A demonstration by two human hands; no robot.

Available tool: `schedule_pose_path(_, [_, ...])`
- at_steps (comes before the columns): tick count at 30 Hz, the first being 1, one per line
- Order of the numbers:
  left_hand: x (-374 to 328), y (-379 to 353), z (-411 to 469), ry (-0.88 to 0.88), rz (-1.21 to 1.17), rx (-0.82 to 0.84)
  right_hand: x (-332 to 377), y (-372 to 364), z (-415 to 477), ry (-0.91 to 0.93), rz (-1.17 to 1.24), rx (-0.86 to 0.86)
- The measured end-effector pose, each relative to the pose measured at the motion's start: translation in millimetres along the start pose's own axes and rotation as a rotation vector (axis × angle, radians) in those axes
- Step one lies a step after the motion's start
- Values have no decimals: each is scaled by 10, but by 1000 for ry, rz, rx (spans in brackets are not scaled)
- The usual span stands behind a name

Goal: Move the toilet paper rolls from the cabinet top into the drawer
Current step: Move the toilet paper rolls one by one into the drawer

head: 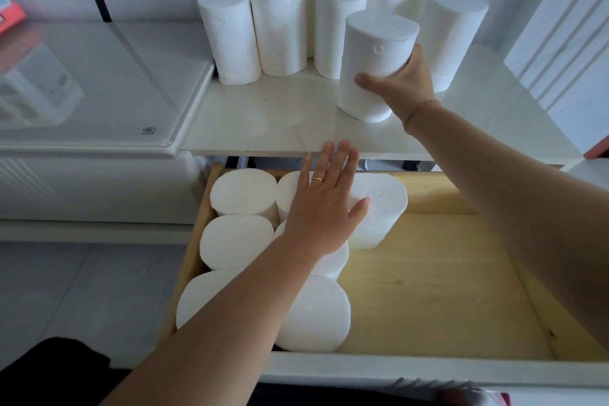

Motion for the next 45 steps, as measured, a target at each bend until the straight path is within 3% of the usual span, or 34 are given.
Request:
schedule_pose_path(14, [-25,-1,-10,28,-26,70,-273,923,-933,47,37,266])
schedule_pose_path(20, [-126,-50,-77,-65,-17,146,-485,1274,-1284,40,-5,299])
schedule_pose_path(25, [-168,-105,-107,-126,-58,243,-887,1239,-1396,-46,-55,378])
schedule_pose_path(31, [-159,-105,-114,-131,-87,244,-1289,995,-1506,-126,-97,493])
schedule_pose_path(45, [-151,-113,-107,-128,-86,244,-1610,888,-1534,-111,-233,579])
Point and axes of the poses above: each hand's wrist, its own z-axis towards the middle knuckle, its own y-axis out of the back of the hand, x = y × z, the point moved 5 cm from there along z, towards the middle knuckle, and after that the axes turned 12 degrees about -z, right-handed, at the moved point
